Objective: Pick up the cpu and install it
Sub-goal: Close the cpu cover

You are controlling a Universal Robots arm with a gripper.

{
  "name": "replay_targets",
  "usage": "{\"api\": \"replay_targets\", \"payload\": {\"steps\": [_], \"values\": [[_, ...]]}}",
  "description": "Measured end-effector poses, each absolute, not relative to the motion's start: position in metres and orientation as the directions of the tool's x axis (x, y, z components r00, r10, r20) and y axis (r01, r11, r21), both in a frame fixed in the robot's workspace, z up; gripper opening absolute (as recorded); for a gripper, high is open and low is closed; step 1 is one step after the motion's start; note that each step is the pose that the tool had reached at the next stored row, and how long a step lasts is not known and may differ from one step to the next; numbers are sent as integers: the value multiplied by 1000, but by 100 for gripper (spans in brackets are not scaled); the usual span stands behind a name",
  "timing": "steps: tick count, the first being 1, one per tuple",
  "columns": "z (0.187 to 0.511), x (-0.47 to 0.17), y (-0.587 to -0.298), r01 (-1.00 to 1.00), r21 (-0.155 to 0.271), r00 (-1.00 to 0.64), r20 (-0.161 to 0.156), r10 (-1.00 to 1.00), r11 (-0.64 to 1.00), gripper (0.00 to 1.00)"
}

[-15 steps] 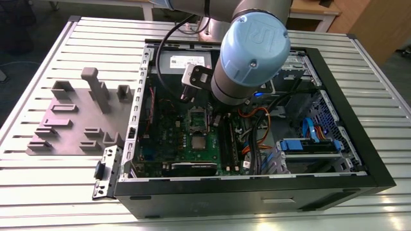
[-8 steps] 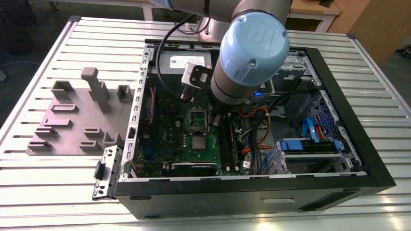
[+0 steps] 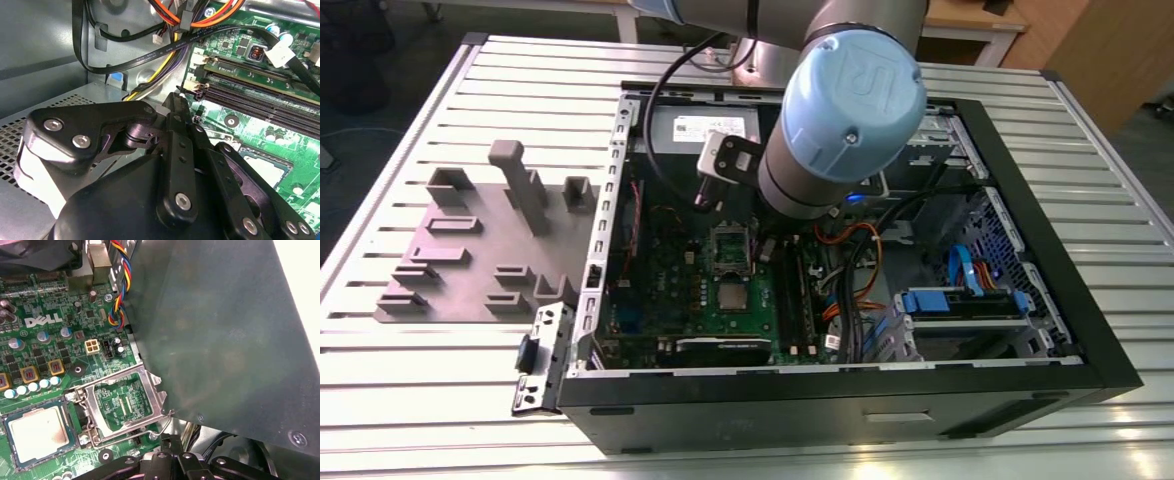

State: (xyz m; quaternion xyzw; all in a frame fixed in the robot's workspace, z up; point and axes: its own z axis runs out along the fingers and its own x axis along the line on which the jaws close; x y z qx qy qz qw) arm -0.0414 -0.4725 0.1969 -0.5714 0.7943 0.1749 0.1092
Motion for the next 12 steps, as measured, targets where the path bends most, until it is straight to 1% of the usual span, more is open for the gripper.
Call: {"api": "replay_targets", "payload": {"steps": [8, 12], "values": [[196, -40, -472, -943, 158, -332, -388, -860, 292, 11], [195, -40, -472, -941, 159, -337, -389, -858, 298, 11]]}}
